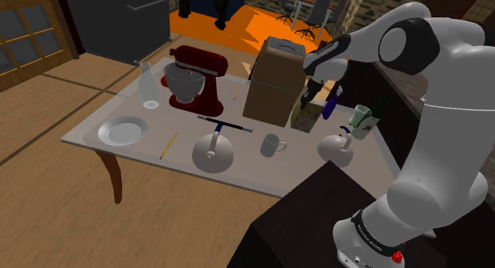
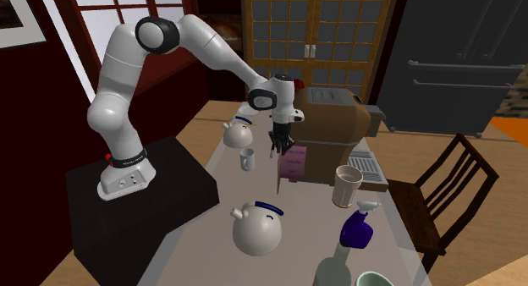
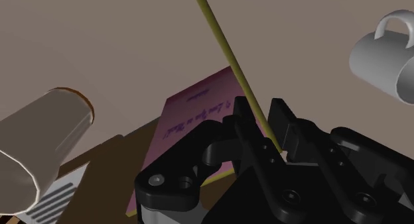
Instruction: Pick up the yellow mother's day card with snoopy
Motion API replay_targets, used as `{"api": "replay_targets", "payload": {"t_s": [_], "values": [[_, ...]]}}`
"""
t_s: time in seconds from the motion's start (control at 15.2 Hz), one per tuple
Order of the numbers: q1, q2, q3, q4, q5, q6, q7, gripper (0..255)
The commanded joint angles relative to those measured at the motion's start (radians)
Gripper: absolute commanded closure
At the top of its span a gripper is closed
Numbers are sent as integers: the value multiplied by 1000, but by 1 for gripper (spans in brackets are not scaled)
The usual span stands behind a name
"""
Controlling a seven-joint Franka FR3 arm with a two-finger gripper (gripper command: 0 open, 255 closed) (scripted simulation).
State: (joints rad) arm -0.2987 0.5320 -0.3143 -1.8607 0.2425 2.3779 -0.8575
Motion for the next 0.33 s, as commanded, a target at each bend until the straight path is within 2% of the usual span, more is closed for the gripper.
{"api": "replay_targets", "payload": {"t_s": [0.0,0.26], "values": [[3,-17,-5,4,-8,-20,4,255],[7,-36,-11,7,-16,-41,10,255]]}}
